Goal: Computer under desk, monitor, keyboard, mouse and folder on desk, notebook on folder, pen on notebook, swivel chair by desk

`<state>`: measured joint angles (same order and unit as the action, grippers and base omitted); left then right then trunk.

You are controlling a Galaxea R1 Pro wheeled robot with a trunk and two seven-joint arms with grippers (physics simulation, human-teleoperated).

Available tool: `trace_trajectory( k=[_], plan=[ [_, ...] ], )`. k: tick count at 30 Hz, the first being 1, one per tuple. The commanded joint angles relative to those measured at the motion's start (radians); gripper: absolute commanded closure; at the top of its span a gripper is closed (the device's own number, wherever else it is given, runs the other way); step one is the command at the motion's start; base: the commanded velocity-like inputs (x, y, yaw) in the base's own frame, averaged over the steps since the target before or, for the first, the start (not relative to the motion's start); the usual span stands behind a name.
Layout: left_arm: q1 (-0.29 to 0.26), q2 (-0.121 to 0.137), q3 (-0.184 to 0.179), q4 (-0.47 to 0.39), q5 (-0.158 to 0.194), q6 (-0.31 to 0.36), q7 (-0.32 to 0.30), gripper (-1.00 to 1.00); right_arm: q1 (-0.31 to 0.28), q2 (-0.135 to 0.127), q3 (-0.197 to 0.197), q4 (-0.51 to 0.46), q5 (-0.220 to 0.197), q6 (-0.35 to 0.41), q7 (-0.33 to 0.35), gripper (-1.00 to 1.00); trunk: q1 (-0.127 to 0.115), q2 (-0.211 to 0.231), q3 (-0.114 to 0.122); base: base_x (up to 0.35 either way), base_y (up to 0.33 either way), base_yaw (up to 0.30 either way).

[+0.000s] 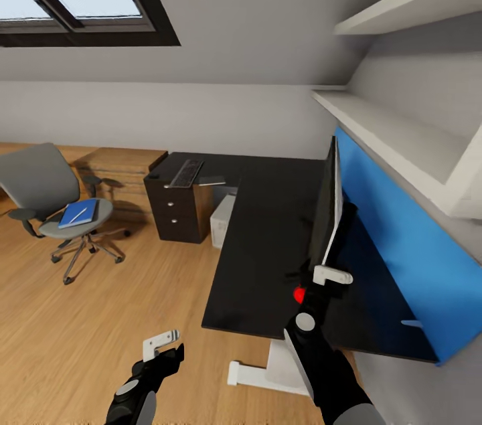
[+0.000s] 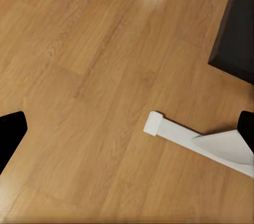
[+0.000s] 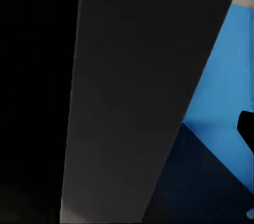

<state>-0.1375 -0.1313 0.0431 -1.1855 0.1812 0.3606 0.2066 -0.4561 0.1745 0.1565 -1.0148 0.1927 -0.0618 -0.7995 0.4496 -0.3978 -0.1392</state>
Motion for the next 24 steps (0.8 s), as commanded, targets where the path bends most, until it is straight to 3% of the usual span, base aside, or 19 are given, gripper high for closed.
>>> trace_trajectory(
  k=[1,9,24],
  plan=[
    [-0.001,-0.001,0.001,-0.002,0.011,0.005,0.005,-1.00,-0.001,0.000,0.001,0.001,0.002,-0.003,-0.004,-1.00,0.000,-0.002,-0.002,-0.139,-0.119,0.000],
    [-0.001,-0.001,0.001,-0.002,0.011,0.005,0.005,-1.00,-0.001,0.000,0.004,0.001,0.002,-0.004,-0.005,-1.00,0.000,-0.002,-0.002,-0.122,-0.099,0.000],
    [-0.001,-0.001,0.001,-0.002,0.011,0.005,0.007,-1.00,-0.001,0.000,0.006,0.000,0.001,-0.011,-0.003,-1.00,0.000,-0.002,-0.002,-0.008,-0.006,0.000]
  ],
)
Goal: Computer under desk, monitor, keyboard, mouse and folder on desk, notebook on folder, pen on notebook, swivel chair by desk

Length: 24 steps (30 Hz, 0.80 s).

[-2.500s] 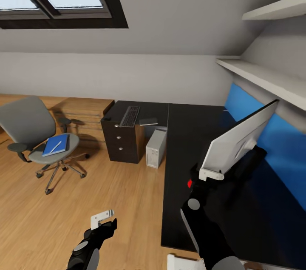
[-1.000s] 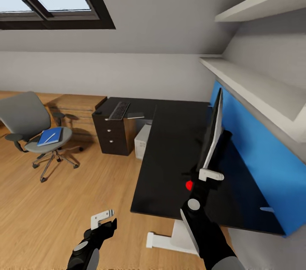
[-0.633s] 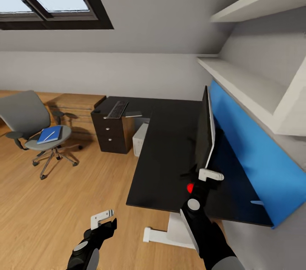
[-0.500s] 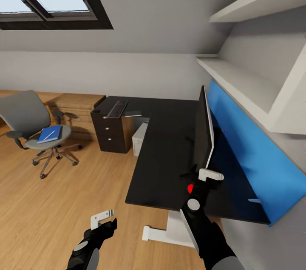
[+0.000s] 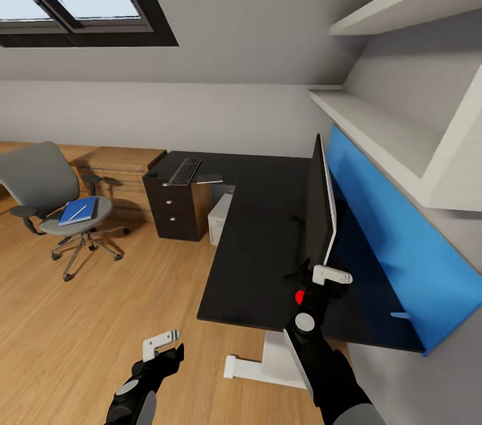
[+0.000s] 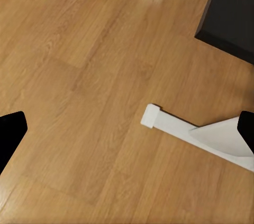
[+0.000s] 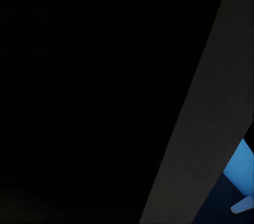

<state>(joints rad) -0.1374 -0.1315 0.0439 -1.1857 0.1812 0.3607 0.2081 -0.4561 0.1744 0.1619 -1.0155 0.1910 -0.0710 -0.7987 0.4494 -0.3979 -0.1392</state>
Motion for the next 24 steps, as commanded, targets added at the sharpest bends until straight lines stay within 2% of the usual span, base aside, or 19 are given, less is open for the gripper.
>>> trace_trajectory(
  k=[1,15,24],
  plan=[
    [-0.001,0.000,0.001,-0.002,0.011,0.004,0.005,-1.00,-0.001,0.000,0.001,0.001,0.002,-0.003,-0.004,-1.00,0.001,-0.002,-0.002,0.000,0.000,0.000],
    [-0.001,0.000,0.001,-0.002,0.011,0.004,0.005,-1.00,-0.001,0.000,0.001,0.000,0.001,-0.004,-0.004,-1.00,0.001,-0.002,-0.002,0.000,0.000,0.000],
    [-0.001,-0.001,0.000,-0.003,0.012,0.004,0.005,-1.00,-0.001,0.000,0.001,0.001,0.001,-0.005,-0.005,-1.00,0.001,-0.002,-0.002,-0.022,-0.179,0.000]
  ],
)
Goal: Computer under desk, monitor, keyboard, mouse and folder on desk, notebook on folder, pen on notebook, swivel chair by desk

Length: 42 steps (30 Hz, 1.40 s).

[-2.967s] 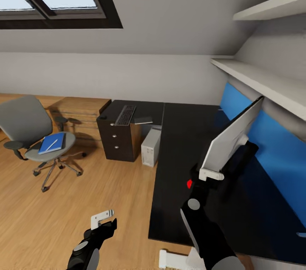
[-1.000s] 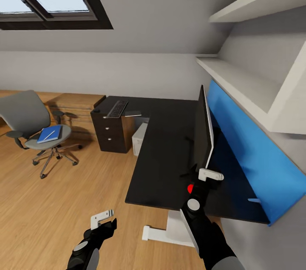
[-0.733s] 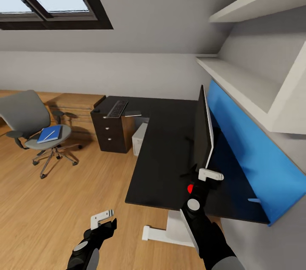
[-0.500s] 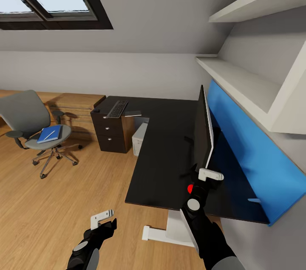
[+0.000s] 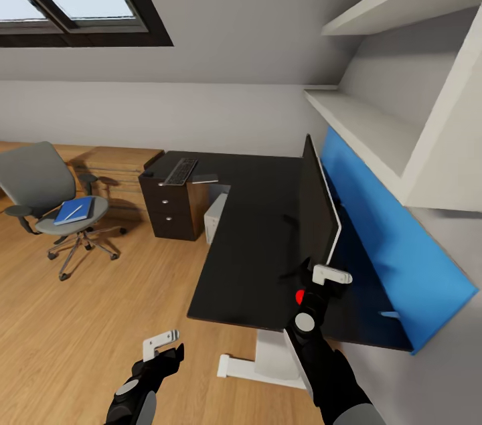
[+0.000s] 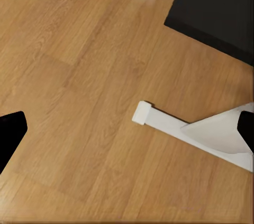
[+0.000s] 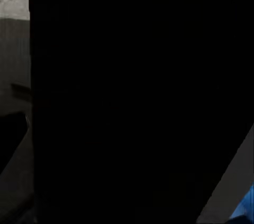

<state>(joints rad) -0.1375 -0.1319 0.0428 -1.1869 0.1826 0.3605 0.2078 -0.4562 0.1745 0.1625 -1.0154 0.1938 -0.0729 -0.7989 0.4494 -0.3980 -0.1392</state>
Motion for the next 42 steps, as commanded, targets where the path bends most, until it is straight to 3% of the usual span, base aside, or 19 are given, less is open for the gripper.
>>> trace_trajectory(
  k=[1,20,42],
  plan=[
    [-0.001,0.000,0.001,-0.002,0.011,0.005,0.005,-1.00,-0.001,0.000,0.000,0.001,-0.002,-0.003,-0.005,-1.00,0.001,-0.002,-0.002,-0.024,-0.177,0.000],
    [-0.001,0.000,0.002,-0.002,0.011,0.005,0.005,-1.00,-0.001,0.000,0.000,0.003,-0.002,-0.002,-0.004,-1.00,0.001,-0.002,-0.002,-0.012,-0.056,0.000],
    [-0.001,0.000,0.002,-0.002,0.011,0.005,0.005,-1.00,-0.001,0.000,0.003,0.027,-0.002,-0.018,0.001,-1.00,0.001,-0.002,-0.002,-0.320,0.000,0.000]
  ],
)
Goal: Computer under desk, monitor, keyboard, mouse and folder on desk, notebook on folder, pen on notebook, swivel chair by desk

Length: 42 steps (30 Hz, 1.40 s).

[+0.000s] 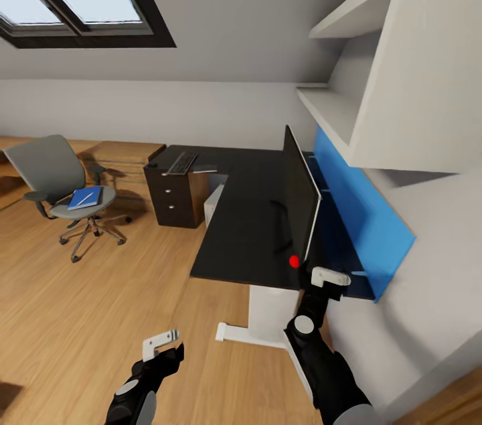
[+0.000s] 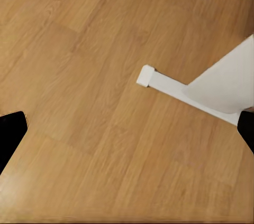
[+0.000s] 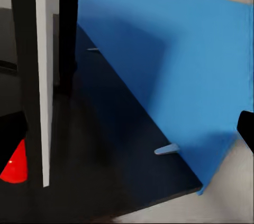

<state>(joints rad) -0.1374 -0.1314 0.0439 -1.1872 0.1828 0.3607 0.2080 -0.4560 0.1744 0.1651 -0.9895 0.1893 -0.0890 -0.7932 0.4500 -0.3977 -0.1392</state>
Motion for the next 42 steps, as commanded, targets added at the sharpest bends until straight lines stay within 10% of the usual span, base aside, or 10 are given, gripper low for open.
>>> trace_trajectory(
  k=[1,28,42],
  plan=[
    [-0.001,-0.001,0.001,-0.002,0.011,0.004,0.005,-1.00,-0.001,0.000,0.001,0.001,0.002,-0.002,-0.004,-1.00,0.000,-0.002,-0.002,-0.334,0.000,0.000],
    [-0.001,0.000,-0.001,0.005,0.008,0.004,0.004,-1.00,-0.002,0.000,0.023,0.234,0.001,-0.068,0.205,-1.00,0.000,-0.002,-0.002,-0.078,0.269,0.000],
    [0.000,0.007,0.001,0.081,0.009,0.003,0.004,-1.00,-0.006,0.000,0.030,0.366,0.001,-0.067,0.513,-1.00,0.000,-0.002,-0.002,0.209,0.294,0.000]
  ],
)
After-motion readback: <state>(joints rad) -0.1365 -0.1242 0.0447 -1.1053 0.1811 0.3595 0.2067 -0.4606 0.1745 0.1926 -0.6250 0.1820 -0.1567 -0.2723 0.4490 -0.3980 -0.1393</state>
